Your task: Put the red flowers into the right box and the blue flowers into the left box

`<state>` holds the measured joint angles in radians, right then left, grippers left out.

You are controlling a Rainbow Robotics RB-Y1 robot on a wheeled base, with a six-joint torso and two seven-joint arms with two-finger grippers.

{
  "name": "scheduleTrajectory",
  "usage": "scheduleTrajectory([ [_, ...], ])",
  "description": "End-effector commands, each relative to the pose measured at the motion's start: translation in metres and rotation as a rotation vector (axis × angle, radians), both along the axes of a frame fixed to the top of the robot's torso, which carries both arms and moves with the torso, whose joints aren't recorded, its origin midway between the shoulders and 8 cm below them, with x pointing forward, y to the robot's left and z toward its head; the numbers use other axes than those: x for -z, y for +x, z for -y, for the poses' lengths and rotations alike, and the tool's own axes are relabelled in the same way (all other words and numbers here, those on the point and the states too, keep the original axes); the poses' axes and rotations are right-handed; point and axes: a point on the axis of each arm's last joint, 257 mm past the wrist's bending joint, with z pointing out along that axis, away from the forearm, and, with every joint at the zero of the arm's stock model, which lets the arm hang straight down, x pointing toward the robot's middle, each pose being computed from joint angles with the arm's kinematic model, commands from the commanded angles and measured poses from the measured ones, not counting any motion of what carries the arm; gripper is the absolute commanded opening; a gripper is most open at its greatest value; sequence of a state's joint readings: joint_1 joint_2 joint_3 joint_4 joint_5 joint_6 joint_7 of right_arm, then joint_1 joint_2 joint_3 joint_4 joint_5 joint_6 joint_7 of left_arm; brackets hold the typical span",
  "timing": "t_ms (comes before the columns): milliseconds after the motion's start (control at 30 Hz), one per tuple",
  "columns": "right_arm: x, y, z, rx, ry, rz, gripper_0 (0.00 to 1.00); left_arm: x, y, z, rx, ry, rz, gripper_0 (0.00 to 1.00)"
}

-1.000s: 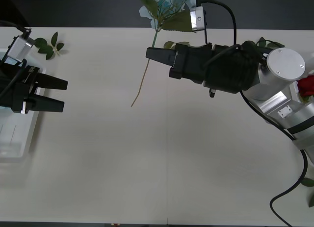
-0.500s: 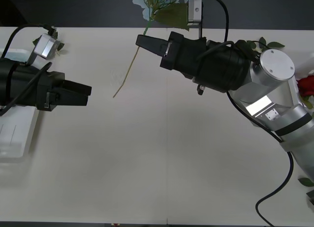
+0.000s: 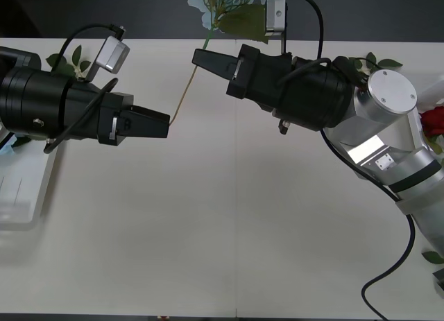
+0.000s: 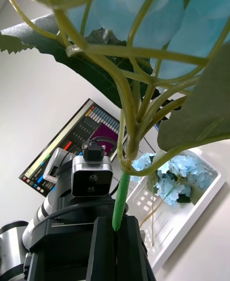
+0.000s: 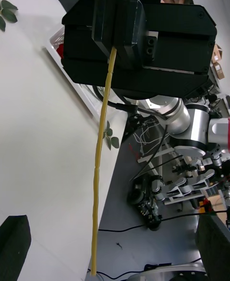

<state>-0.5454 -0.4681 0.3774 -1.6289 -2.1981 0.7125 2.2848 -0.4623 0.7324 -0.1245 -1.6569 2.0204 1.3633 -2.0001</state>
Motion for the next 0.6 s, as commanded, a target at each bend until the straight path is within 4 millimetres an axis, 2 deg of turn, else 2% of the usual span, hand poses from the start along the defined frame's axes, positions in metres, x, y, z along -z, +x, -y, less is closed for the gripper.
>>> scheduleTrajectory([
  [33, -0.026, -0.006, -0.005, -0.016, 0.021, 0.068, 0.00, -0.017, 0.000, 0.021, 0.019, -0.007, 0.033, 1.00],
  [167, -0.027, -0.006, -0.005, -0.014, 0.024, 0.068, 0.00, -0.015, -0.001, 0.033, 0.031, -0.008, 0.030, 1.00],
  [200, -0.027, -0.006, -0.005, -0.015, 0.026, 0.068, 0.00, -0.014, -0.002, 0.038, 0.039, -0.010, 0.027, 0.94],
  [233, -0.027, -0.006, -0.005, -0.016, 0.025, 0.068, 0.00, -0.014, -0.003, 0.040, 0.043, -0.010, 0.027, 0.80],
  [267, -0.027, -0.006, -0.005, -0.016, 0.025, 0.068, 0.00, -0.014, -0.002, 0.042, 0.041, -0.011, 0.027, 0.48],
  [300, -0.027, -0.006, -0.005, -0.015, 0.027, 0.067, 0.00, -0.014, -0.002, 0.045, 0.041, -0.011, 0.028, 0.01],
  [600, -0.027, -0.006, -0.005, -0.015, 0.027, 0.067, 0.00, -0.011, 0.000, 0.047, 0.038, 0.000, 0.039, 0.00],
])
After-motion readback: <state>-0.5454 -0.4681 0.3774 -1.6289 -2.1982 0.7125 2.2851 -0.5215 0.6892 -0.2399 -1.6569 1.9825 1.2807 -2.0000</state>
